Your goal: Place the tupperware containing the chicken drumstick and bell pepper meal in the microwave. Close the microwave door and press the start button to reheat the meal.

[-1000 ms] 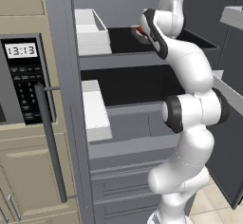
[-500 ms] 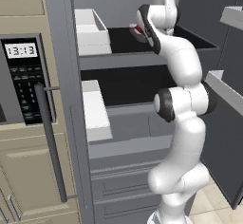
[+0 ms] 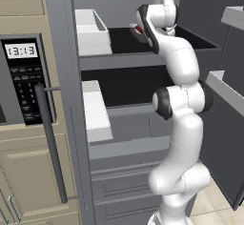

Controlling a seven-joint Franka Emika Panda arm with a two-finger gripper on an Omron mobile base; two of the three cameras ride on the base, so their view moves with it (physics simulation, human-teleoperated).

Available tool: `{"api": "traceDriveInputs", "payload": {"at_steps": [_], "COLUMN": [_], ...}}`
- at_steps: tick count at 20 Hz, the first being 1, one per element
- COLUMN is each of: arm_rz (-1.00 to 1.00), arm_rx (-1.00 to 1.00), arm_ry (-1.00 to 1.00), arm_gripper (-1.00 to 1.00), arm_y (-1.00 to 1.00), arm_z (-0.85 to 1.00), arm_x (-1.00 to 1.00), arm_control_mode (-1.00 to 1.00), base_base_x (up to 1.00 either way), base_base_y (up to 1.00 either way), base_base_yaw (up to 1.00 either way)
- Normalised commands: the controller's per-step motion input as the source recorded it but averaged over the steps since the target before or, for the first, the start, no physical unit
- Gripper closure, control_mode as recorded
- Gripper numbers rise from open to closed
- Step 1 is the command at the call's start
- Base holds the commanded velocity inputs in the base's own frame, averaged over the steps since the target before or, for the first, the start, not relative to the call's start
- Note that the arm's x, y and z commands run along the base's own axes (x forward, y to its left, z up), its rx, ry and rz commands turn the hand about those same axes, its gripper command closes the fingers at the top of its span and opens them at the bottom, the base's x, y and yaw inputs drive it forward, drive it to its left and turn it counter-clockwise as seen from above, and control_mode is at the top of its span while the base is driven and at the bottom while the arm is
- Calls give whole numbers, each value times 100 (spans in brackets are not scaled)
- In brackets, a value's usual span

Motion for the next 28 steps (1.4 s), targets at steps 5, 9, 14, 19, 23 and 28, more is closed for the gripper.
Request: {"api": "traceDriveInputs", "payload": {"at_steps": [5, 9, 14, 19, 23, 28], "arm_rz": [-7, 0, -2, -3, -4, 0], "arm_rx": [0, 0, 0, 0, 0, 0], "arm_ry": [0, 0, 0, 0, -8, -19], "arm_gripper": [100, 100, 100, 100, 100, 100], "arm_y": [0, 0, 0, 0, 0, 1], "arm_z": [-33, 0, -7, -15, -15, -11], "arm_x": [0, 0, -30, -85, -100, -100], "arm_control_mode": [-100, -100, -100, -100, -100, -100], "base_base_x": [0, 0, 0, 0, 0, 0], "base_base_y": [0, 0, 0, 0, 0, 0], "base_base_yaw": [0, 0, 0, 0, 0, 0]}}
